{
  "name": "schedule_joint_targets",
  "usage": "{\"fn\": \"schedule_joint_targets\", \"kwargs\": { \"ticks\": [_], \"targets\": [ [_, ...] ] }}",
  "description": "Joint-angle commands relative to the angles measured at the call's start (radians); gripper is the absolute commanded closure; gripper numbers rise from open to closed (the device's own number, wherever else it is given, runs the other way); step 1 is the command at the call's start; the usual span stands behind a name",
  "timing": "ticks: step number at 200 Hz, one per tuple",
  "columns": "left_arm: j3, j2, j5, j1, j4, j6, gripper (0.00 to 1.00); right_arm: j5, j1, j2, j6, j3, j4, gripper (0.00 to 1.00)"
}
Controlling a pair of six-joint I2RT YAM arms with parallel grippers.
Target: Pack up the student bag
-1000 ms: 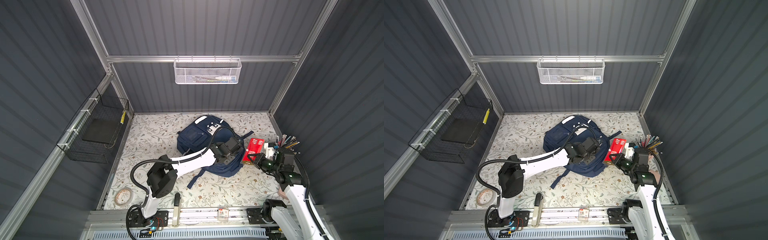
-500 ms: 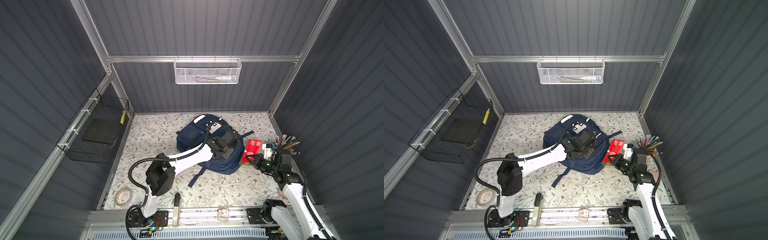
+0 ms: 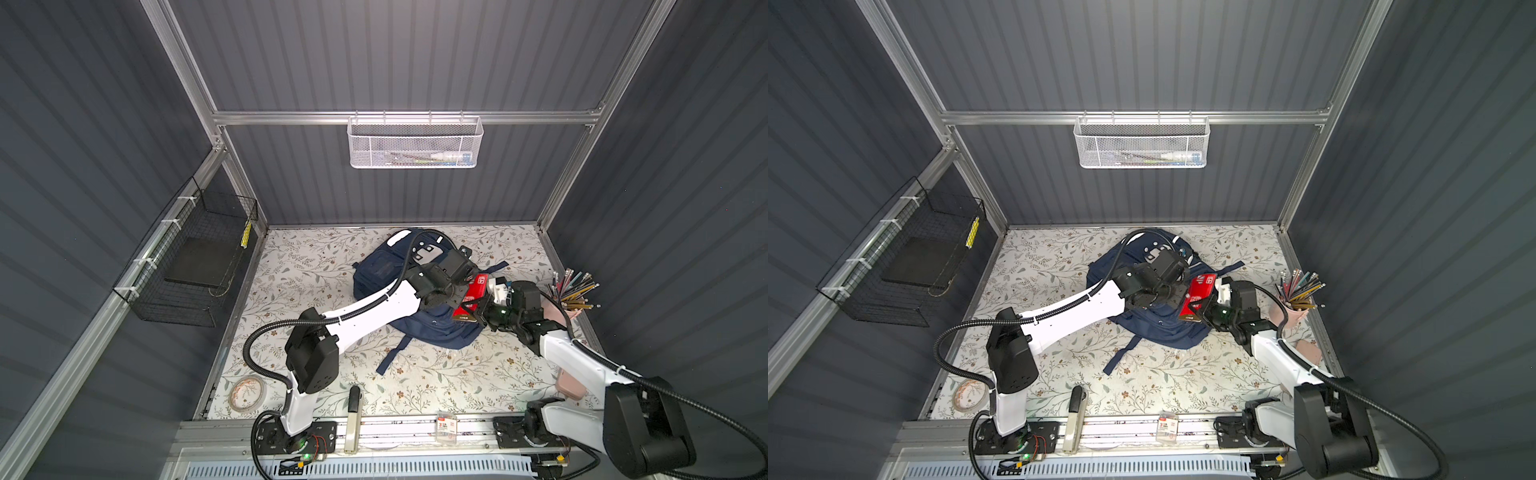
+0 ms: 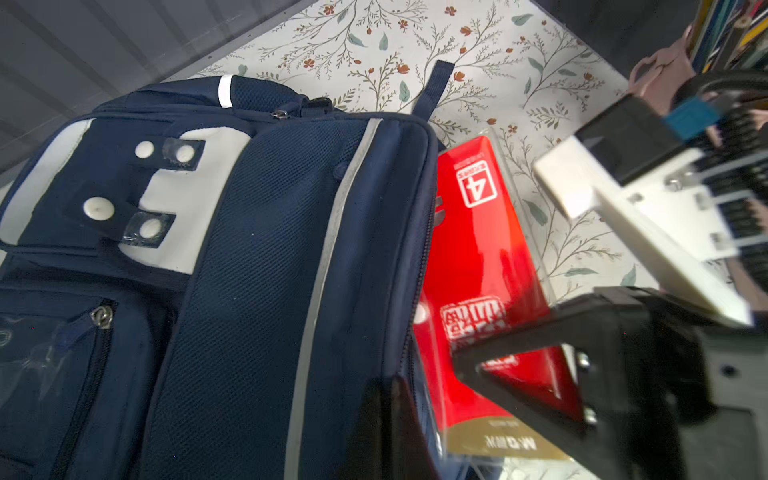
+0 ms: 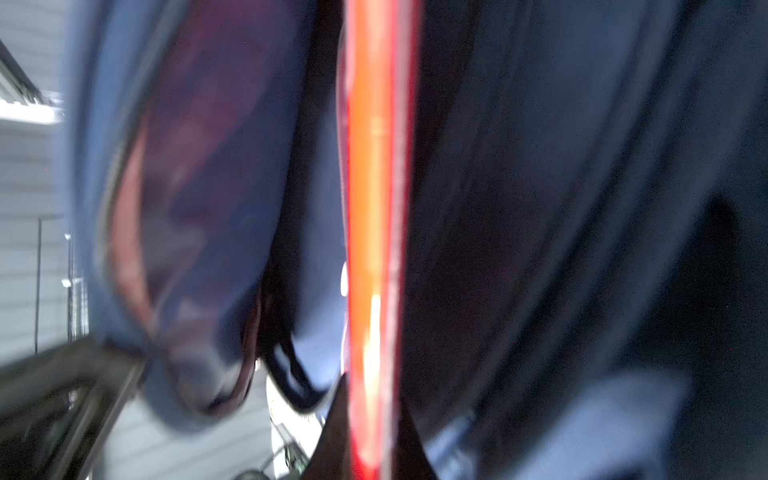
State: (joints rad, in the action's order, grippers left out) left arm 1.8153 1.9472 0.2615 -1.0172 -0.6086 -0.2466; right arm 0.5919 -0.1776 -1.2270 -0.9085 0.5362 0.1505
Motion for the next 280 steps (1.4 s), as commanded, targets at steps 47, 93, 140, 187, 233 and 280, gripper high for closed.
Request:
{"fn": "schedule_joint_targets", "kwargs": {
  "ticks": [47,93,140,187,233,280],
  "targets": [
    [0.022,-0.069,-0.115,0.006,0.056,-0.124,1.00,-0.243,-0.219,-0.185,-0.176,0.098,0.397,0.95],
    [-0.027,-0.098,-0.268,0.066,0.164,-0.237,1.00,-0.388,-0.304,-0.387,-0.252,0.141,0.658,0.75],
    [-0.155,-0.175,-0.192,0.090,0.156,-0.205,1.00,-0.346,-0.293,-0.306,-0.135,0.157,0.297,0.44],
    [-0.260,-0.221,-0.212,0.112,0.216,-0.229,1.00,-0.402,-0.267,-0.126,0.039,0.173,-0.108,0.27],
    [-0.267,-0.214,-0.235,0.113,0.236,-0.238,1.00,-0.361,-0.242,-0.087,0.020,0.099,-0.044,0.34],
    [-0.276,-0.217,-0.272,0.113,0.258,-0.266,1.00,-0.325,-0.251,-0.266,0.008,0.137,0.154,0.77]
  ]
}}
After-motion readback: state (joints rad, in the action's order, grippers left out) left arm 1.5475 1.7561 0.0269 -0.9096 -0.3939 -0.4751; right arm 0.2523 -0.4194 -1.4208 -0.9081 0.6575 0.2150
